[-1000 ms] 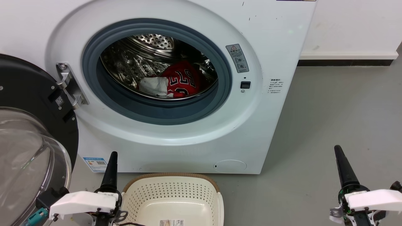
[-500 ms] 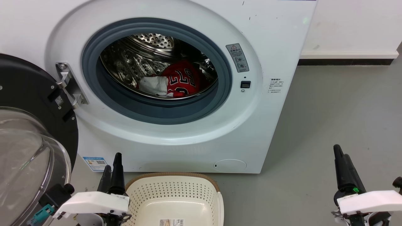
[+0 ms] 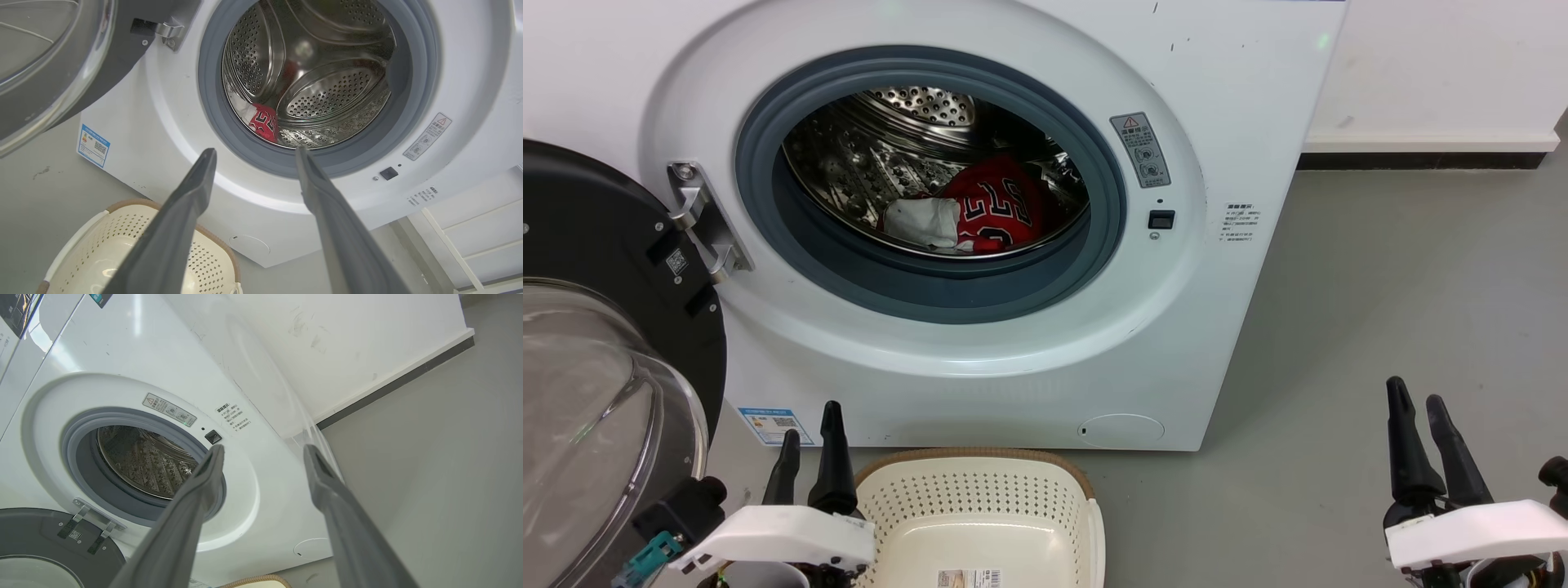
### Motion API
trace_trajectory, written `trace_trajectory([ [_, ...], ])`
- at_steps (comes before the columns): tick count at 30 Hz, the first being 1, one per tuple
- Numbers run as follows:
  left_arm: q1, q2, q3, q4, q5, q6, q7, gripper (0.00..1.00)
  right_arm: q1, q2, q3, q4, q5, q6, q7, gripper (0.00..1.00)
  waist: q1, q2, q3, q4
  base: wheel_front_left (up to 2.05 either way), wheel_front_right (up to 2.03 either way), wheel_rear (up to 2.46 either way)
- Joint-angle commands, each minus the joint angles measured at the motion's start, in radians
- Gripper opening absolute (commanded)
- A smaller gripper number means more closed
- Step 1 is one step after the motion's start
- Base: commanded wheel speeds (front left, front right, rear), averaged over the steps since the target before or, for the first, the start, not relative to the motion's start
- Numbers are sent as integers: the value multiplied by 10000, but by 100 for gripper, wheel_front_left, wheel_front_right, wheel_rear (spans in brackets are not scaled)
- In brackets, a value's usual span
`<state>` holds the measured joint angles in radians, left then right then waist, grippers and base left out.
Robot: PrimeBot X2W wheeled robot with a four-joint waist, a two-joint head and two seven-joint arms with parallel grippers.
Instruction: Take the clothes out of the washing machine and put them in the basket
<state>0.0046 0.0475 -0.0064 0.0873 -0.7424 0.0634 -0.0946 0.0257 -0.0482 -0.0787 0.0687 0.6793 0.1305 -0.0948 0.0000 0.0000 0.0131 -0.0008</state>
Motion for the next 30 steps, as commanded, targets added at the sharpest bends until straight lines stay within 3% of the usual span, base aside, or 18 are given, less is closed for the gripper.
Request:
trace_trajectory([
  [1, -7, 25, -34, -180, 236, 62, -100, 100, 17, -35, 21, -185, -276, 3, -83, 100, 0, 0, -1, 3, 0, 0, 0],
  [30, 443, 32, -356, -599, 3591, 503, -873, 100, 484, -35, 165, -762, -3820, 2, -857, 100, 0, 0, 18, 3, 0, 0, 0],
])
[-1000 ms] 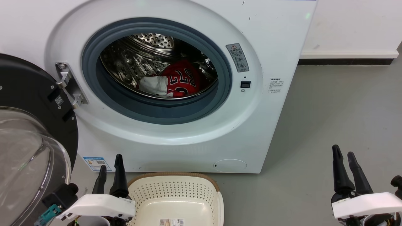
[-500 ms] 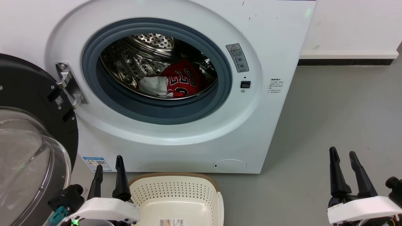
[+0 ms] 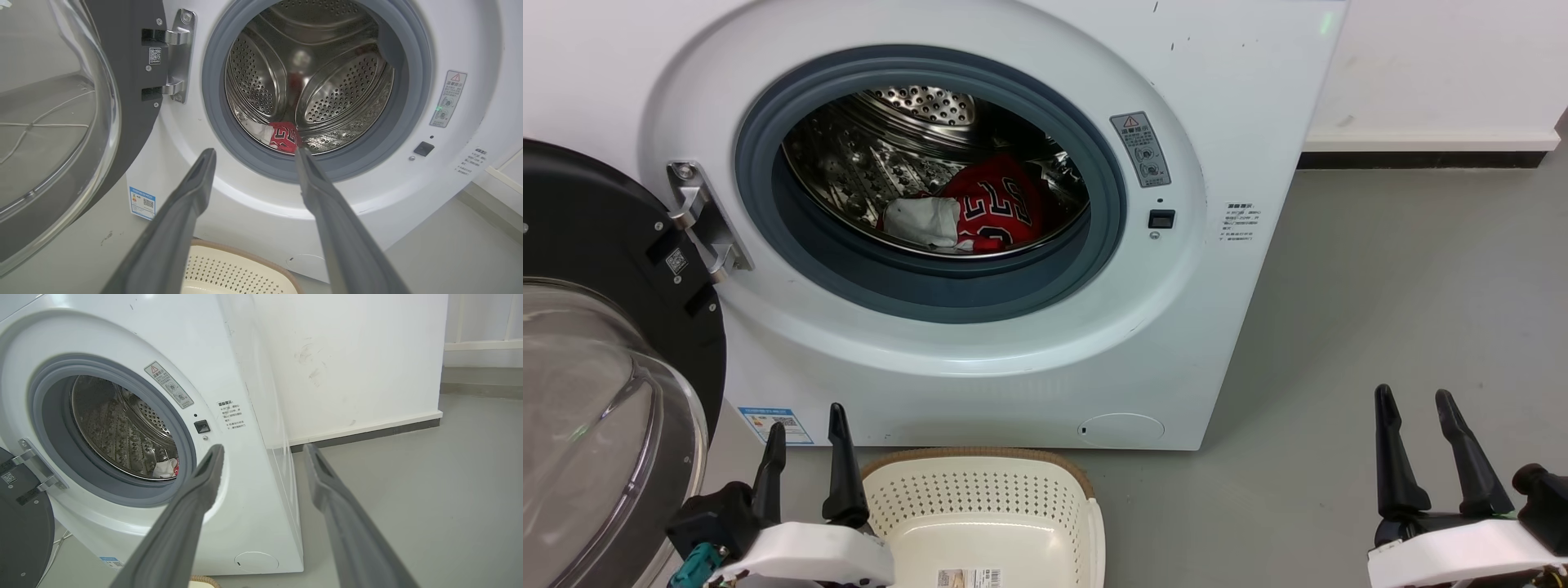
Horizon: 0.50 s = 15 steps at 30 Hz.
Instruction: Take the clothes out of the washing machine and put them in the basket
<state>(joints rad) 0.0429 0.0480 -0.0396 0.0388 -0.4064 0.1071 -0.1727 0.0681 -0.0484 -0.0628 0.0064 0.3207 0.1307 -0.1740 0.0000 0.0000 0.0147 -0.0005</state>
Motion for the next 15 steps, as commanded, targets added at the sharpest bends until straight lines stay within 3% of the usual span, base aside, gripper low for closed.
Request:
trace_trajectory([
  [1, 71, 26, -23, -129, 328, 70, -121, 100, 71, -33, 11, -162, -343, 0, -98, 100, 0, 0, 5, -1, 0, 0, 0],
  [15, 283, 27, -27, -265, 1439, 144, -431, 100, 279, -33, 43, -595, -1698, -1, -414, 100, 0, 0, 24, -1, 0, 0, 0],
])
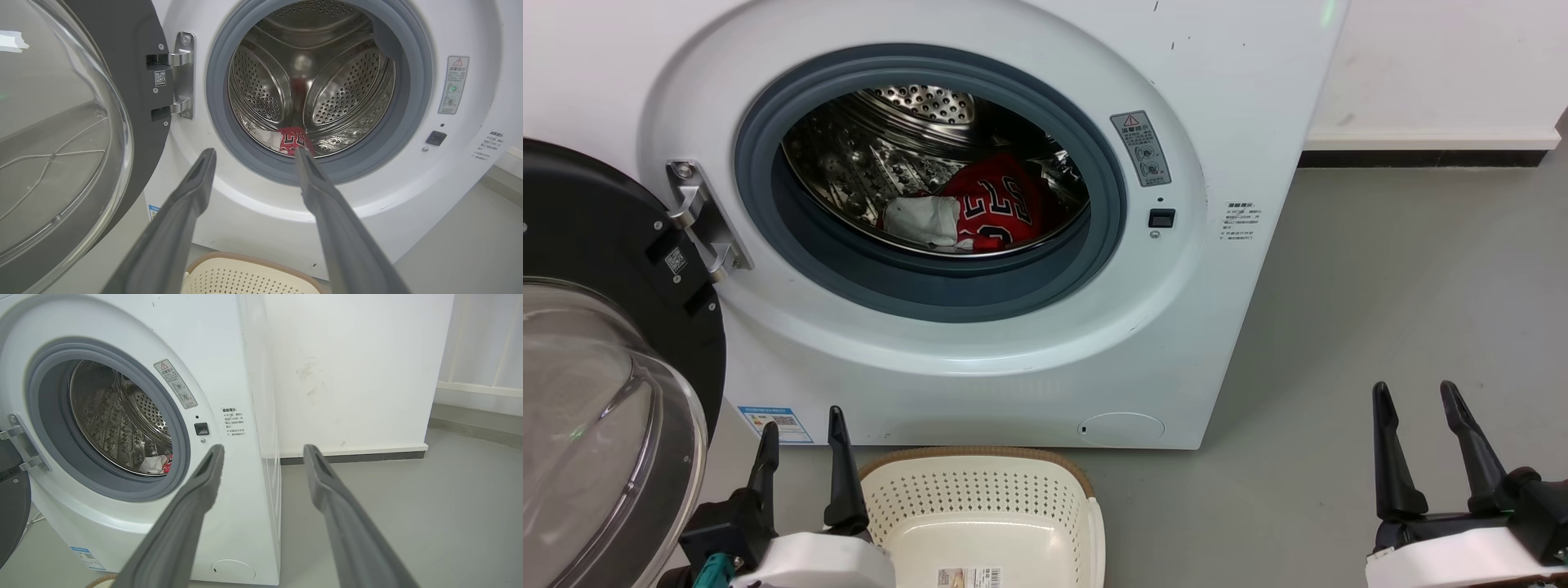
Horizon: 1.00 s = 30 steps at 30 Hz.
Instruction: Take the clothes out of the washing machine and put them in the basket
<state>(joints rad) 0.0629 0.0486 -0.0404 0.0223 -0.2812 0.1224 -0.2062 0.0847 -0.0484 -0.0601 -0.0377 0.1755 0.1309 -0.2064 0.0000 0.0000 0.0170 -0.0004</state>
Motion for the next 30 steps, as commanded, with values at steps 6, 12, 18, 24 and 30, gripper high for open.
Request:
trace_trajectory([
  [6, 128, 23, -66, -131, 700, 31, -211, 100, 215, -31, 39, -298, -770, -3, -209, 100, 0, 0, -2, 3, 0, 0, 0],
  [12, 221, 24, -113, -236, 1235, 110, -325, 100, 309, -31, 13, -280, -1218, -3, -338, 100, 0, 0, -1, -1, 0, 0, 0],
  [18, 309, 25, -127, -269, 1681, 150, -445, 100, 417, -31, -7, -320, -1674, -3, -428, 100, 0, 0, -2, 2, 0, 0, 0],
  [24, 363, 24, -141, -181, 1947, 157, -555, 100, 493, -30, -23, -286, -2100, -3, -535, 100, 0, 0, -21, 17, 0, 0, 0],
  [30, 419, 25, -143, -96, 2094, 139, -606, 100, 560, -30, -35, -236, -2291, -3, -609, 100, 0, 0, -41, 47, 0, 0, 0],
])
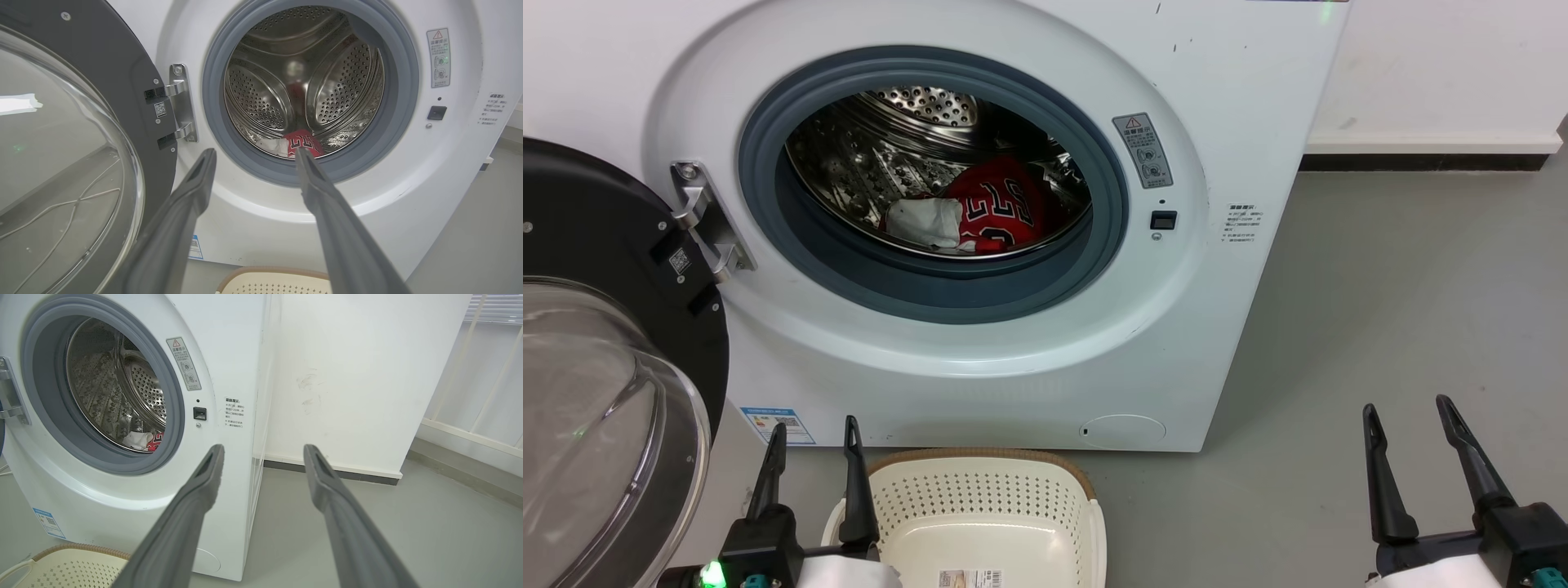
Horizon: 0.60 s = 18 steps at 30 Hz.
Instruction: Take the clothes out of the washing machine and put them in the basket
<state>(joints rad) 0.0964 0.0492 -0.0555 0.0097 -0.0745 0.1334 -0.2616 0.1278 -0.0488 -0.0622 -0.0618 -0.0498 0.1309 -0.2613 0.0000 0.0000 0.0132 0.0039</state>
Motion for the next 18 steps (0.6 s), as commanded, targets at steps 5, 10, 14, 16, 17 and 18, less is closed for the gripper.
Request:
trace_trajectory([
  [5, 99, 18, 49, 98, -172, -85, -43, 100, 117, -26, -10, 97, 60, -3, -49, 100, 0, 0, -22, 14, 0, 0, 0],
  [10, 143, 18, 74, 188, -359, -152, -41, 100, 116, -26, 18, 160, 131, -3, -49, 100, 0, 0, -40, 8, 0, 0, 0],
  [14, 158, 16, 97, 245, -446, -191, -41, 100, 120, -26, 43, 187, 138, -3, -45, 100, 0, 0, -46, -4, 0, 0, 0],
  [16, 154, 18, 102, 266, -472, -223, -41, 100, 121, -26, 55, 187, 136, -3, -45, 100, 0, 0, -44, -10, 0, 0, 0],
  [17, 153, 18, 99, 274, -472, -237, -41, 100, 122, -26, 57, 182, 142, -5, -45, 100, 0, 0, -43, -12, 0, 0, 0],
  [18, 153, 18, 96, 278, -461, -242, -41, 100, 121, -26, 58, 172, 142, -3, -45, 100, 0, 0, -39, -12, 0, 0, 0],
])
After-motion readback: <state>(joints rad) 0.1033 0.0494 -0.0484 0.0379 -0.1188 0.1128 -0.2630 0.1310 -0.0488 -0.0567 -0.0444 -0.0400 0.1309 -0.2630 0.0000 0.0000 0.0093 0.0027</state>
